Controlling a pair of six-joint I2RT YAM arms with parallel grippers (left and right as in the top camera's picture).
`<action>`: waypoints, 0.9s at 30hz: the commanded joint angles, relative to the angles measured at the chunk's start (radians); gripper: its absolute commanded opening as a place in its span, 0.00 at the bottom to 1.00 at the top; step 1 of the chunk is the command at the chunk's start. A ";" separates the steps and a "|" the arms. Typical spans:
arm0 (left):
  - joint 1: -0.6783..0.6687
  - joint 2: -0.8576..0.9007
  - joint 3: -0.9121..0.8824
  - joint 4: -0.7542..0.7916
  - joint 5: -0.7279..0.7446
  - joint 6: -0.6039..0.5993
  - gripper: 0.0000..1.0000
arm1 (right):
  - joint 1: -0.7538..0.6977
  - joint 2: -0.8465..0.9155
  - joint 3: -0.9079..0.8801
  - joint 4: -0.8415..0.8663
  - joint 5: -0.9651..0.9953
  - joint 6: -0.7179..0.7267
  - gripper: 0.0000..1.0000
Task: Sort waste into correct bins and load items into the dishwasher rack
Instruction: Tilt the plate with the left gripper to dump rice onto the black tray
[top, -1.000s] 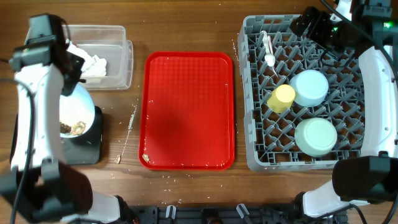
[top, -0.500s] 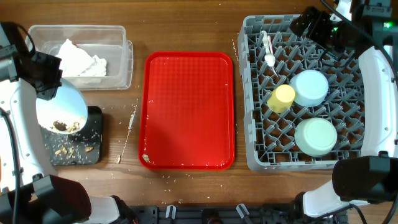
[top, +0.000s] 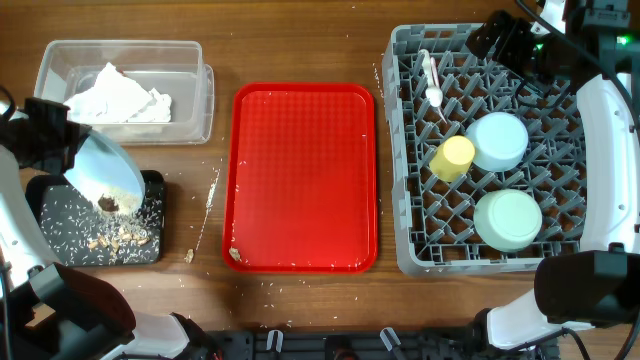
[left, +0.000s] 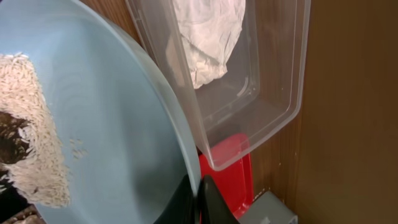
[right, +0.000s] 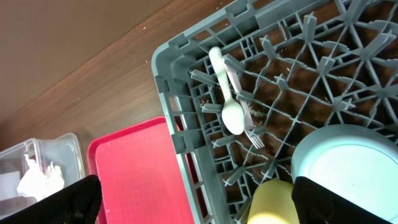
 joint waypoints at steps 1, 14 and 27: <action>0.040 0.003 -0.014 -0.005 0.071 0.070 0.04 | 0.000 -0.024 0.000 0.000 0.006 0.006 1.00; 0.223 0.003 -0.162 0.060 0.534 0.209 0.04 | 0.000 -0.024 0.000 0.000 0.006 0.007 1.00; 0.390 0.013 -0.162 -0.058 0.592 0.385 0.04 | 0.000 -0.024 0.000 0.000 0.006 0.006 1.00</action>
